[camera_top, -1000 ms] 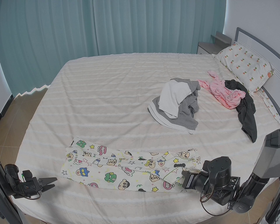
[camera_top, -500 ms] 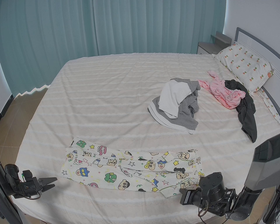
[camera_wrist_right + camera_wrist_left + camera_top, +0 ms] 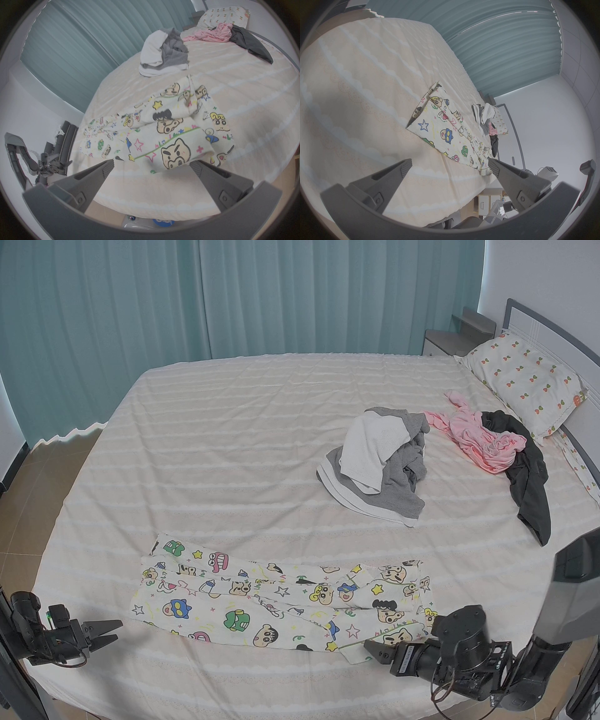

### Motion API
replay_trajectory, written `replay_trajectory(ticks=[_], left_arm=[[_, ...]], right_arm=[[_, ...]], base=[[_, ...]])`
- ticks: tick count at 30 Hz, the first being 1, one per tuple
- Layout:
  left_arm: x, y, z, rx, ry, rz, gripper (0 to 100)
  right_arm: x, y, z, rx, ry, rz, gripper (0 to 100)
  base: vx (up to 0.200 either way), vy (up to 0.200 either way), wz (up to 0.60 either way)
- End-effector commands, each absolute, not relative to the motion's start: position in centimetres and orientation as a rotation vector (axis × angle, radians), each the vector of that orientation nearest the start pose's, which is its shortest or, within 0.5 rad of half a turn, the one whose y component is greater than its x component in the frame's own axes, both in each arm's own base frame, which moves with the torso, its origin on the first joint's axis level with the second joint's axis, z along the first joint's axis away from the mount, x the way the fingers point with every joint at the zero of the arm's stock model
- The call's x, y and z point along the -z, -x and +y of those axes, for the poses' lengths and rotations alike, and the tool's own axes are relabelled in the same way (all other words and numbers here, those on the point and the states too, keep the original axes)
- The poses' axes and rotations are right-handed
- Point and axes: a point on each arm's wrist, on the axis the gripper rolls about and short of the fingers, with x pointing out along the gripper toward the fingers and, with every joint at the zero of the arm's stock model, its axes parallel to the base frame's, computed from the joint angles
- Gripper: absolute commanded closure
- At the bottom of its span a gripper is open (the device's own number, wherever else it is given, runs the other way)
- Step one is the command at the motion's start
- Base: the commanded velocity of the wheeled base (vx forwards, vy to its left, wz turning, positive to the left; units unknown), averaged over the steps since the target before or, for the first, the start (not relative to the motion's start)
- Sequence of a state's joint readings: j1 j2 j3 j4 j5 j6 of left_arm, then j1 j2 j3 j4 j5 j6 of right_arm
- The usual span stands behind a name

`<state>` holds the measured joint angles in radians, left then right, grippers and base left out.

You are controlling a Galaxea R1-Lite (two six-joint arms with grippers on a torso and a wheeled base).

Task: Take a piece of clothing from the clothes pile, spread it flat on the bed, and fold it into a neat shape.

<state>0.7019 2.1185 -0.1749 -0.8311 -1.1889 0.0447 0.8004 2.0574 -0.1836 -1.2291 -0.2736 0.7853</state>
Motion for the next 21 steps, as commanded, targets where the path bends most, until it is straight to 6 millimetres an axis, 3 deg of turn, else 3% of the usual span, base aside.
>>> replay_trajectory(ticks=[1, 10, 15, 21], left_arm=[[1.4, -16.8, 11.5, 0.448, 0.869, 0.646, 0], [1.4, -16.7, 11.5, 0.443, 0.872, 0.644, 0], [1.4, -16.7, 11.5, 0.443, 0.87, 0.643, 0], [1.4, -16.7, 11.5, 0.443, 0.87, 0.643, 0]], right_arm=[[-4.5, -16.8, 14.7, -0.261, -0.493, 0.633, 0], [-3.8, -17.8, 10.9, -0.201, -0.572, 0.715, 0], [-3.6, -18.1, 10.1, -0.255, -0.602, 0.767, 0], [-2.9, -20.3, 9.7, -0.301, -0.651, 0.8, 0]], base=[[0.0, 0.0, 0.0], [0.0, 0.0, 0.0], [0.0, 0.0, 0.0], [0.0, 0.0, 0.0]])
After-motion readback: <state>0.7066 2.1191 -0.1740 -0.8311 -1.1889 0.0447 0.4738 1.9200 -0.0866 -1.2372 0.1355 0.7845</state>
